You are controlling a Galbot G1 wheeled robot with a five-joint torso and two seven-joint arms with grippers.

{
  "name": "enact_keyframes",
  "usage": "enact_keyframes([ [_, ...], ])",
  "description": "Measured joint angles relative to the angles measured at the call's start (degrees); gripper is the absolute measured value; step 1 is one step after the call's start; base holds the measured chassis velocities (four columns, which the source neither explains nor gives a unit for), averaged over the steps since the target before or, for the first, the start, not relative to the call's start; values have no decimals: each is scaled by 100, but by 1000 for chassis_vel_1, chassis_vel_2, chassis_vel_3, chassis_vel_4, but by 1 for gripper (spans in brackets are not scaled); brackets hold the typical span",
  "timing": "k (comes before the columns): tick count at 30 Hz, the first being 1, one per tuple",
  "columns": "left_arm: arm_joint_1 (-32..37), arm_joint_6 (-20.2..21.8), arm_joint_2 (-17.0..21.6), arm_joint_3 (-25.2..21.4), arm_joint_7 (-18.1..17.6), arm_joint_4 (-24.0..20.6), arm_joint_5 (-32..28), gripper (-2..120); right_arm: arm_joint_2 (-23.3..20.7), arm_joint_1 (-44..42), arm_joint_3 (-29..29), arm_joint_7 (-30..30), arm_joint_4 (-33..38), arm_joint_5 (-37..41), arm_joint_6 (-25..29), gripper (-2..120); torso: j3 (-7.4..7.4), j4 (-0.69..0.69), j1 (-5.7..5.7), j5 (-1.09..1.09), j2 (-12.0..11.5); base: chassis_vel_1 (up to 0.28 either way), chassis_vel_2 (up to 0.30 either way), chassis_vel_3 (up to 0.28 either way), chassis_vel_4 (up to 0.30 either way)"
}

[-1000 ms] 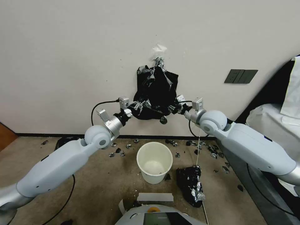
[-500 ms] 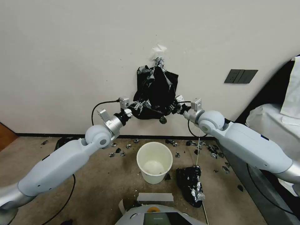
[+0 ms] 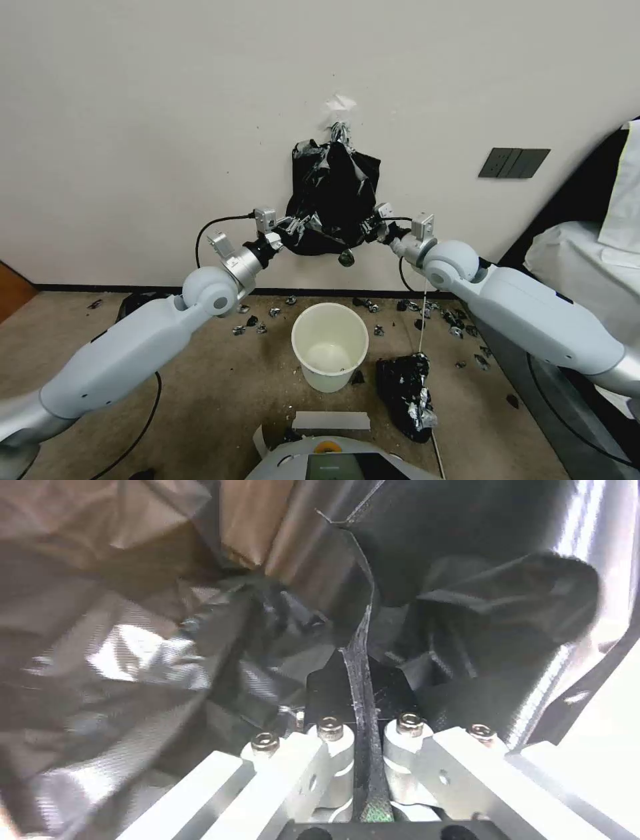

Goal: Place a trash bag onto the trash bin.

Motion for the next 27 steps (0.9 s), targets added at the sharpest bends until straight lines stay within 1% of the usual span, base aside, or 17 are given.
enact_keyframes([
  [1, 6, -3, 0, -7, 4, 1, 1, 0, -9, -36, 1, -206, -13, 173, 158, 0, 0, 0, 0, 0, 0, 0, 0, 0, 0],
  [2, 6, -3, 0, -7, 4, 1, 1, 0, -9, -36, 1, -206, -13, 173, 158, 0, 0, 0, 0, 0, 0, 0, 0, 0, 0],
  [4, 11, -8, -1, -12, 12, 11, 2, 0, -2, -107, 38, -330, -14, 418, 324, 0, 0, 0, 0, 0, 0, 0, 0, 0, 0],
  [10, 26, -24, -8, -39, 22, 30, 5, 0, 22, -244, 200, -505, 30, 795, 489, 0, 0, 0, 0, 0, 0, 0, 0, 0, 0],
  [14, 95, -40, -30, -157, 24, 35, 4, 0, 31, -402, 391, -641, 85, 1032, 636, 0, 0, 0, 0, 0, 0, 0, 0, 0, 0],
  [16, 165, -46, -28, -237, 52, 37, -3, 0, 52, -568, 574, -705, 156, 1244, 769, 0, 0, 0, 0, 0, 0, 0, 0, 0, 0],
  [18, 183, -47, -24, -254, 65, 37, -5, 0, 56, -602, 608, -714, 167, 1274, 802, 0, 0, 0, 0, -1, 0, 0, 0, 0, 0],
  [21, 299, -65, -24, -390, 104, 34, -22, 0, 87, -850, 915, -779, 239, 1404, 938, 0, 0, 0, 0, 0, 0, 0, 0, 0, 0],
  [22, 299, -65, -24, -390, 104, 34, -22, 0, 87, -850, 915, -779, 239, 1404, 938, 0, 0, 0, 0, 0, 0, 0, 0, 0, 0],
  [24, 399, -104, -25, -514, 123, 24, -27, 0, 104, -1081, 1210, -790, 333, 1470, 988, 0, 0, 0, 0, 0, 0, 0, 0, 0, 0],
  [26, 415, -111, -25, -534, 125, 20, -28, 0, 107, -1126, 1263, -792, 350, 1480, 994, 0, 0, 0, 0, 0, 0, 0, 0, 0, 0],
  [27, 477, -132, -26, -617, 136, -6, -36, 0, 122, -1307, 1468, -799, 436, 1536, 1020, 0, 0, 0, 0, 0, 0, 0, 0, 0, 0],
])
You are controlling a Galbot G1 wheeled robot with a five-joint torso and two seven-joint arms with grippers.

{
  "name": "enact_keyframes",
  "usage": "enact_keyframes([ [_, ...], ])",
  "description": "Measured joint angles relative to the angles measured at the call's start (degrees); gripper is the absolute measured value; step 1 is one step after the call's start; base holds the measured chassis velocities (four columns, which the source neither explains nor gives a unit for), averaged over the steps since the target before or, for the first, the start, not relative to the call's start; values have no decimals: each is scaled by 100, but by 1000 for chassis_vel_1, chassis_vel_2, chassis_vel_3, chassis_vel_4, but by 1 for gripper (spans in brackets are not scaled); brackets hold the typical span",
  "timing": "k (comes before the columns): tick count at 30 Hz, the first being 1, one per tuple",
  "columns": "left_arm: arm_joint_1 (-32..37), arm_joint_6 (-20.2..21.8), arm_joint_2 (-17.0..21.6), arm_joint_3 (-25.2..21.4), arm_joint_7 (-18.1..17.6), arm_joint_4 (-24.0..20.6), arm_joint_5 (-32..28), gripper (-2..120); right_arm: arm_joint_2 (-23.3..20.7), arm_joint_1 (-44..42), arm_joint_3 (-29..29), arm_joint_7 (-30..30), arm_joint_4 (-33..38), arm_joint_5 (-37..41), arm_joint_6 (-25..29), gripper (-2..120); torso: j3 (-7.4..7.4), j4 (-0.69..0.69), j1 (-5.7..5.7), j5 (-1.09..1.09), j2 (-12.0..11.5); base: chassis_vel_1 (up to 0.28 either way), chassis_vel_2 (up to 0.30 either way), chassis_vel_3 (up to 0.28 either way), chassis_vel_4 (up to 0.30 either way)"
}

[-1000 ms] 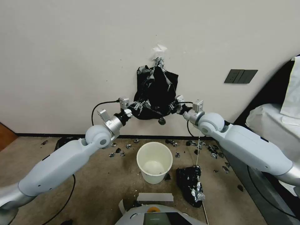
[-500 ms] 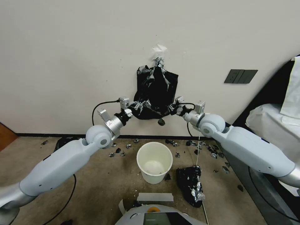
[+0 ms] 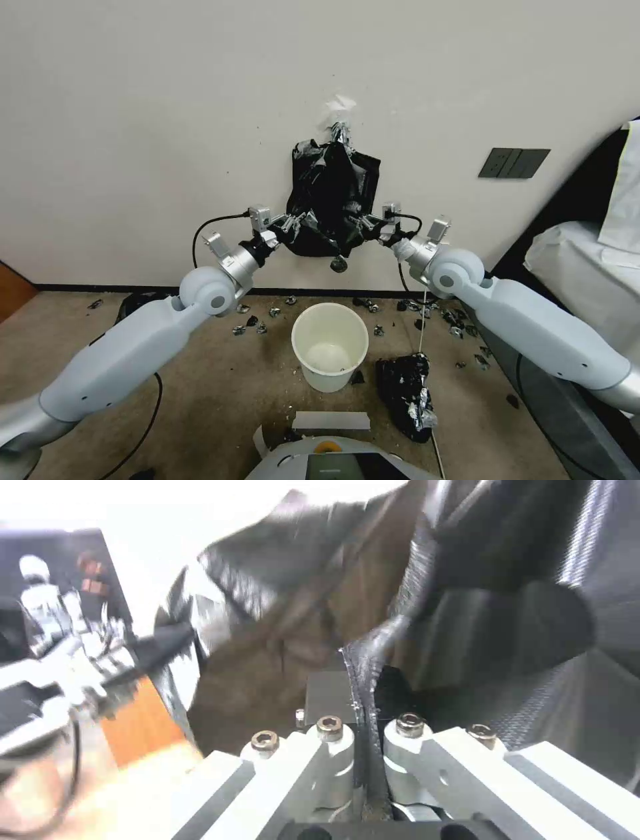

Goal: Place a trash bag onto the trash bin.

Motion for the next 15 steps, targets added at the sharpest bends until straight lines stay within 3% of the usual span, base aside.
enact_keyframes([
  [6, 257, -34, -96, -317, 20, -90, -24, 0, 136, -628, 595, -101, 263, 206, 203, 0, 0, -1, 0, 1, 0, 0, 0, 0, 0],
  [15, 557, -94, -114, -617, 57, -234, -29, 0, 320, -1003, 991, -273, 509, 638, 625, 0, 0, -1, 0, 0, 0, 0, 0, 0, 0],
])
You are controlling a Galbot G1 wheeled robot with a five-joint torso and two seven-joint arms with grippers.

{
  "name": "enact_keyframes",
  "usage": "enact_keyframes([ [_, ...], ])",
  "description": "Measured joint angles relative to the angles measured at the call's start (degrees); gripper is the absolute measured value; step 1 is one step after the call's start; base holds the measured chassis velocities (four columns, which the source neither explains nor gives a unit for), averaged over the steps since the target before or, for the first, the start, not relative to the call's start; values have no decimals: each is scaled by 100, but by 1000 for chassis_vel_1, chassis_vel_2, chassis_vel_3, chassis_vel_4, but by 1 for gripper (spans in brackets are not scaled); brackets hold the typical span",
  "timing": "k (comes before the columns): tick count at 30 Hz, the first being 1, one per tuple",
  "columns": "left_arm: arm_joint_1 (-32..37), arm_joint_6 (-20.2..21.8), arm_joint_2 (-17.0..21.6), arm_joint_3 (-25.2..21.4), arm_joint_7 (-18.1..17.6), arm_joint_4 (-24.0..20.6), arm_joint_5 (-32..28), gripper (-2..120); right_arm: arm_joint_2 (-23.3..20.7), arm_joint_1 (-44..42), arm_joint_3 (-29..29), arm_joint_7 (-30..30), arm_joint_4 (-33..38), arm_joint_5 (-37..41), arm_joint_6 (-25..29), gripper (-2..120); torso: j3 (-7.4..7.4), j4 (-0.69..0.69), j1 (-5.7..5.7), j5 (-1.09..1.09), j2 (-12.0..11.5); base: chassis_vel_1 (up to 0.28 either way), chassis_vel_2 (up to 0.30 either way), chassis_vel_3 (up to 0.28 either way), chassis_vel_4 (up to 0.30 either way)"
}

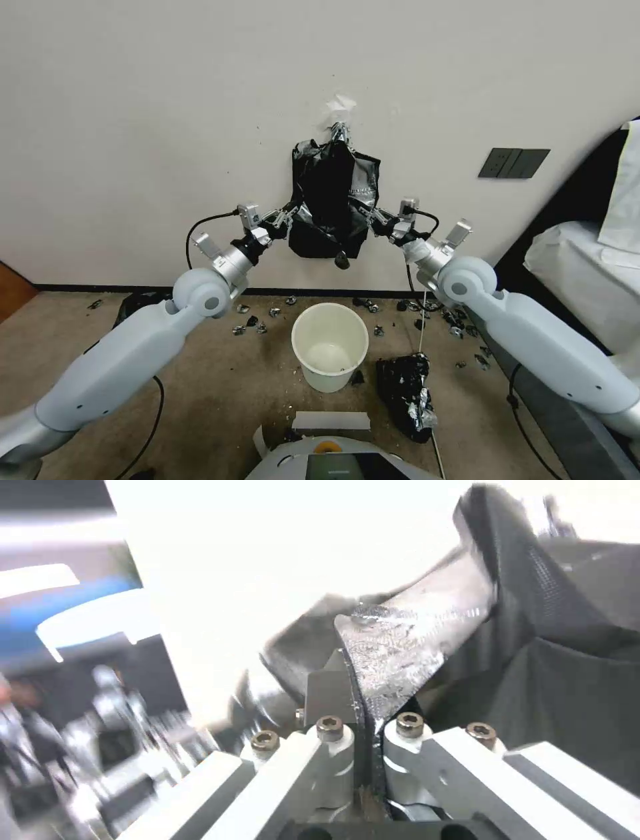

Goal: Place a trash bag onto the trash bin.

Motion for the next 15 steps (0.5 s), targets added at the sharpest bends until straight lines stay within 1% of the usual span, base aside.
enact_keyframes([
  [4, 145, -12, -11, -209, 27, -68, -20, 0, 109, -87, 68, -141, 108, 213, 177, 0, 0, 2, 0, -1, 0, 0, 0, 0, 0],
  [6, 159, -12, -10, -228, 30, -73, -26, 0, 109, -102, 77, -158, 121, 224, 186, 0, 0, 2, 0, 0, 0, 0, 0, 0, 0],
  [8, 273, -28, 19, -344, 84, -98, -75, 0, 83, -202, 130, -251, 198, 257, 228, 0, 0, 0, 0, 0, 0, 0, 0, 0, 0],
  [15, 447, -75, 34, -501, 140, -209, -131, 0, 32, -373, 211, -399, 311, 274, 325, 0, 0, 1, 0, 0, 0, 0, 0, 0, 0],
])
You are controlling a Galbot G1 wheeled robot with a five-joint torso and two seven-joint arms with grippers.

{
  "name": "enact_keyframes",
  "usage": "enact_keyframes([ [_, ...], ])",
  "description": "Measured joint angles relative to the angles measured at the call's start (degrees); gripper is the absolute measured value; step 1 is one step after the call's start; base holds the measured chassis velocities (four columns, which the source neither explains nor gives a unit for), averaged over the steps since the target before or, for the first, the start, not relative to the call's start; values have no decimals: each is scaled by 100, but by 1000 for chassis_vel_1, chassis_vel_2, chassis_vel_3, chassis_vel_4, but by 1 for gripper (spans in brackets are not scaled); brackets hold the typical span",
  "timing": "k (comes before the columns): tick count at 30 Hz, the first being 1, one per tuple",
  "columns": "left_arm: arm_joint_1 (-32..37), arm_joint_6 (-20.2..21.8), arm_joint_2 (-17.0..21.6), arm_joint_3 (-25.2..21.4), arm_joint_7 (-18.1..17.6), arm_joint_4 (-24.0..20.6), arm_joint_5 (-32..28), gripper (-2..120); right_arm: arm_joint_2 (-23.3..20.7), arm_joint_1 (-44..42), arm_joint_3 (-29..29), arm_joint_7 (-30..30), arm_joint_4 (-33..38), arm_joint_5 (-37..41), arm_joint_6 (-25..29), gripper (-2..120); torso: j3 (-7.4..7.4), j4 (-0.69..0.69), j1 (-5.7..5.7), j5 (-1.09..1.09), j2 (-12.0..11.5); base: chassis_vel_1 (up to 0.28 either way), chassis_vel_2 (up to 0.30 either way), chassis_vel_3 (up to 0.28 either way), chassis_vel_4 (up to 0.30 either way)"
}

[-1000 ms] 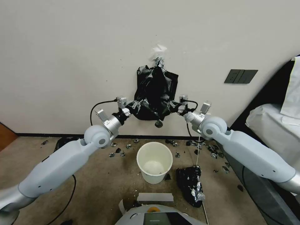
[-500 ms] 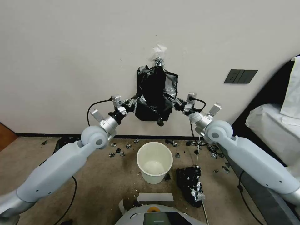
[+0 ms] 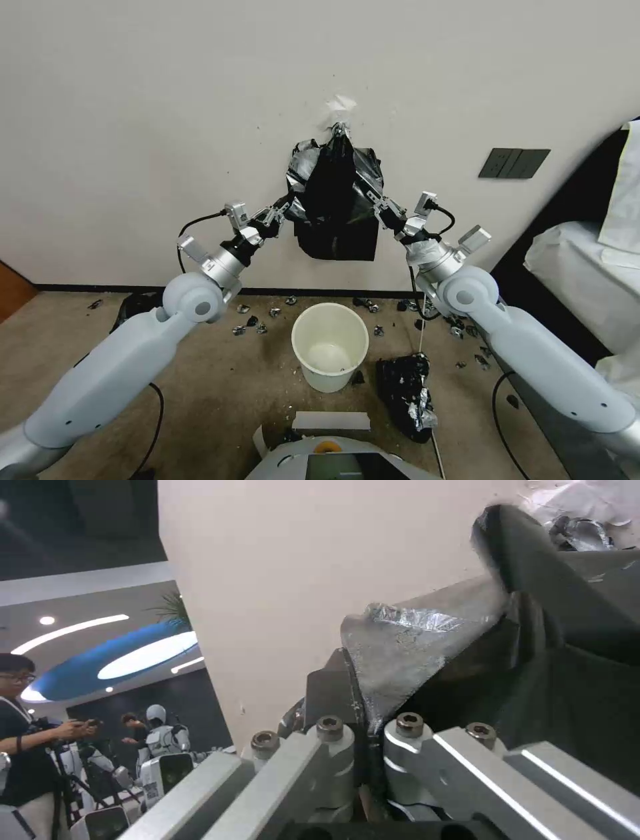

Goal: Place a trash bag onto the trash bin.

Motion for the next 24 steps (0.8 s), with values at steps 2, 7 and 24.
enact_keyframes([
  [2, 33, -21, 2, -38, 8, -13, -1, 0, -22, -86, 44, -50, 36, 0, 26, 0, 0, 0, 0, 0, 0, 0, 0, 0, 0],
  [7, 92, -54, 14, -100, 17, -38, -3, 0, -67, -220, 107, -123, 71, -39, 68, 0, 0, 0, 0, 0, 0, 0, 0, 0, 0],
  [24, 1028, -192, 105, -804, 242, -325, 98, 0, -172, -1110, 536, -308, 416, -343, 152, 0, 0, 0, 0, 0, 0, 0, 0, 0, 0],
])
